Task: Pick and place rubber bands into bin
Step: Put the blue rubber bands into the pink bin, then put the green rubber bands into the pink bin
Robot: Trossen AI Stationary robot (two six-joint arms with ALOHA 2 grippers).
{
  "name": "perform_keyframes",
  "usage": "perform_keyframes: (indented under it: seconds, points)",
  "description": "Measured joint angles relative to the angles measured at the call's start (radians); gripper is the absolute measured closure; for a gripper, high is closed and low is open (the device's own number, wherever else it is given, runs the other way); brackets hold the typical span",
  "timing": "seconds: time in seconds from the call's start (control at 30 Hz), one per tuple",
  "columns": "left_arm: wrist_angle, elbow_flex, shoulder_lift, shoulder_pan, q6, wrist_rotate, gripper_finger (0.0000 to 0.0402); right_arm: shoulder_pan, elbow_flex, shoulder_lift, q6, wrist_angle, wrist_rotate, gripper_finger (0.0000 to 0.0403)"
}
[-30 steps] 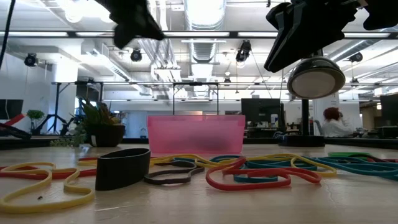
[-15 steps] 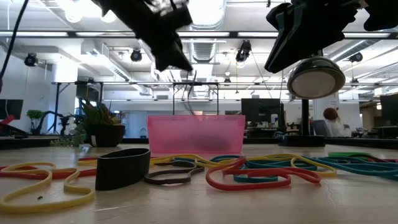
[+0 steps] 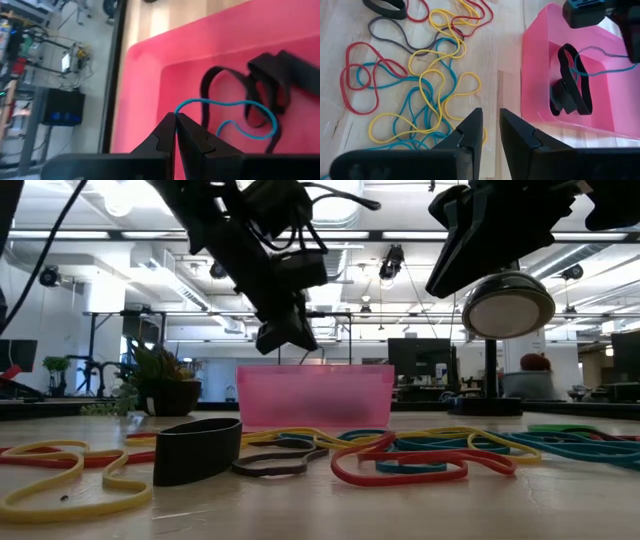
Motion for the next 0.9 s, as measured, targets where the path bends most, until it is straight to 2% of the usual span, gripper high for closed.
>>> perform_keyframes:
  seconds: [0.17,0.43,0.57,0.73,0.9]
  points:
    - [-0.001,0.007,0.009,0.005,0.001,0.040,0.0394,0.000,-0.001,0.000,0.000,0.001,0.000,0.0340]
    - [0.000,0.007,0.000,0.006,0.001,0.034,0.0331,0.000,-0.008,0.000,0.004,0.000,0.000,0.0344]
    - [-0.013,0.007,-0.005,0.004,0.000,0.002,0.0311,0.000,-0.027,0.000,0.087,-0.020,-0.001,0.0343]
    - [-0.157,0.005,-0.060,-0.035,-0.063,-0.018,0.0308,0.000,-0.066,0.000,0.235,-0.156,-0.002,0.0339]
    - [-0.307,-0.011,-0.150,-0.092,-0.206,-0.016,0.0308,-0.001,-0.130,0.000,0.286,-0.166,-0.001,0.0343]
